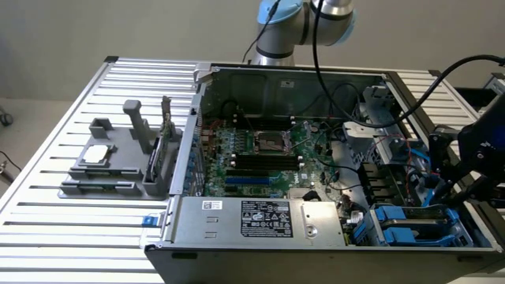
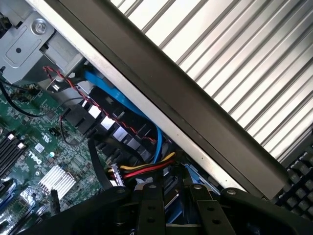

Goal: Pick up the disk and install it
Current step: 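Insert the first disk wire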

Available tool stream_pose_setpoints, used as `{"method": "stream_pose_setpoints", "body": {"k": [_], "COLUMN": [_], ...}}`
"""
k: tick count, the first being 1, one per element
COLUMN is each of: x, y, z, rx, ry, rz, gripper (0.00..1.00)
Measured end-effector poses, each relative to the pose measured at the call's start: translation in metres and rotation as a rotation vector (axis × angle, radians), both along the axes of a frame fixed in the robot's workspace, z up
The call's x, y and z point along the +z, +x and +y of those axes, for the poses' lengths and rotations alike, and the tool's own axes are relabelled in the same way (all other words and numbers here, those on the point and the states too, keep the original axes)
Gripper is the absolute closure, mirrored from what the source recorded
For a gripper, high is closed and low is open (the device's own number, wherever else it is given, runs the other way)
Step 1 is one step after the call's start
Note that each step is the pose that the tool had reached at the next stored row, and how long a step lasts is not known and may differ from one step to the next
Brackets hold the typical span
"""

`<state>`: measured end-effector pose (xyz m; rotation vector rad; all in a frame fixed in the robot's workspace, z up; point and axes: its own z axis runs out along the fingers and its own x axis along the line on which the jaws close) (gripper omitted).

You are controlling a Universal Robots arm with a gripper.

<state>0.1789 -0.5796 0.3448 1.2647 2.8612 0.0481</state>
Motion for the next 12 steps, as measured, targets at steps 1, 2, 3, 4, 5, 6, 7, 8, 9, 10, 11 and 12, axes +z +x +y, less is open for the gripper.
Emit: {"method": "stream_pose_setpoints", "body": {"k": [1, 2, 3, 4, 5, 6, 7, 8, 9, 10, 11, 12], "x": [-0.0002, -0.0004, -0.0005, -0.0006, -0.0006, -0.0006, -0.0006, -0.0006, -0.0006, -0.0006, -0.0004, -0.0001], "y": [0.0000, 0.0000, 0.0000, 0.0001, 0.0002, 0.0002, 0.0003, 0.0004, 0.0005, 0.0006, 0.0006, 0.0006], "z": [0.0010, 0.0018, 0.0025, 0.0027, 0.0027, 0.0027, 0.0028, 0.0028, 0.0028, 0.0028, 0.0027, 0.0027], "rx": [0.000, -0.001, -0.001, -0.001, -0.002, -0.003, -0.004, -0.006, -0.007, -0.008, -0.010, -0.010], "ry": [0.0000, 0.0001, 0.0001, 0.0001, 0.0001, 0.0000, 0.0001, 0.0000, 0.0000, 0.0000, -0.0001, 0.0000], "rz": [0.0000, 0.0000, 0.0000, 0.0000, 0.0000, 0.0000, 0.0000, 0.0000, 0.0000, 0.0001, 0.0001, 0.0002], "gripper": [0.73, 0.73, 0.73, 0.73, 0.73, 0.73, 0.73, 0.73, 0.73, 0.73, 0.73, 0.73]}}
